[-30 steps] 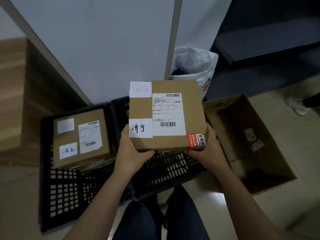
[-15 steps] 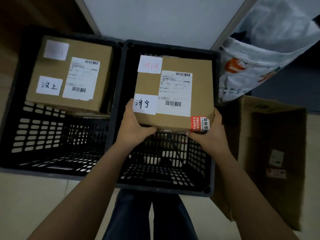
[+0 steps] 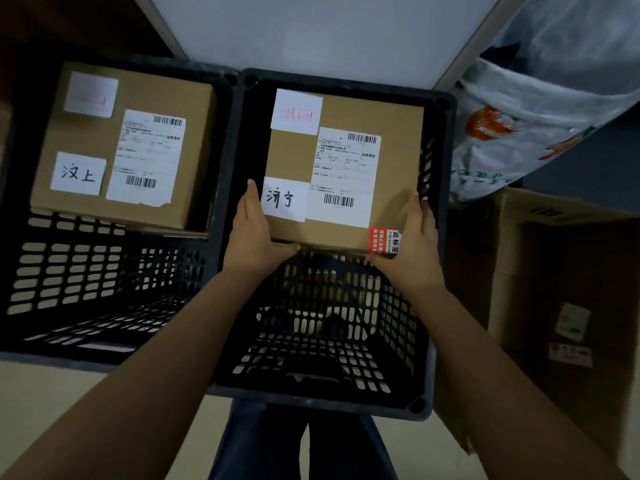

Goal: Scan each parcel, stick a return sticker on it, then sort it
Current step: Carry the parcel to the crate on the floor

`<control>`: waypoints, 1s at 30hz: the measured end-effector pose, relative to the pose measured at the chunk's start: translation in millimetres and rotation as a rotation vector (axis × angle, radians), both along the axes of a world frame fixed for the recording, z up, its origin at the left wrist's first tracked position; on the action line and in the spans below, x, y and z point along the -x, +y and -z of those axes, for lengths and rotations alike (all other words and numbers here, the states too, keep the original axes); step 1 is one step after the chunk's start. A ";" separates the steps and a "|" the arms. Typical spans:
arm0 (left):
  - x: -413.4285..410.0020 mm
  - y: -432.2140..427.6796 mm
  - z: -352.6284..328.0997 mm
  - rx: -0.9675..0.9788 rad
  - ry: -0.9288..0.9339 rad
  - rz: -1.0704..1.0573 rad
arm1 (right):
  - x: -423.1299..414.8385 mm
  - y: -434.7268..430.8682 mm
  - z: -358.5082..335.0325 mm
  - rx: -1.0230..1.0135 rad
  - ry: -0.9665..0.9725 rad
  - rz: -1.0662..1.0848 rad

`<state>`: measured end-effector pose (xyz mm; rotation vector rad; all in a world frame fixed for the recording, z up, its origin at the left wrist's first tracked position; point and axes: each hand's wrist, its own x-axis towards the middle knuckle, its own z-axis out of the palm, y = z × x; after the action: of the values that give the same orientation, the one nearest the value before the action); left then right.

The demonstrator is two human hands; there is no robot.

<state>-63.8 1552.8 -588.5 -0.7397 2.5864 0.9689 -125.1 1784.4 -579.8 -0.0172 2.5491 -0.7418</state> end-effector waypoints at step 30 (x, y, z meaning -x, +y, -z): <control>-184.7 -138.5 -227.0 0.656 0.511 0.146 | -102.3 -238.8 -256.0 0.057 0.526 -0.918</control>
<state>121.0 1414.3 -361.5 -0.4598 3.4054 0.2597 -22.8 1545.6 -323.8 -1.4485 2.5362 -0.4527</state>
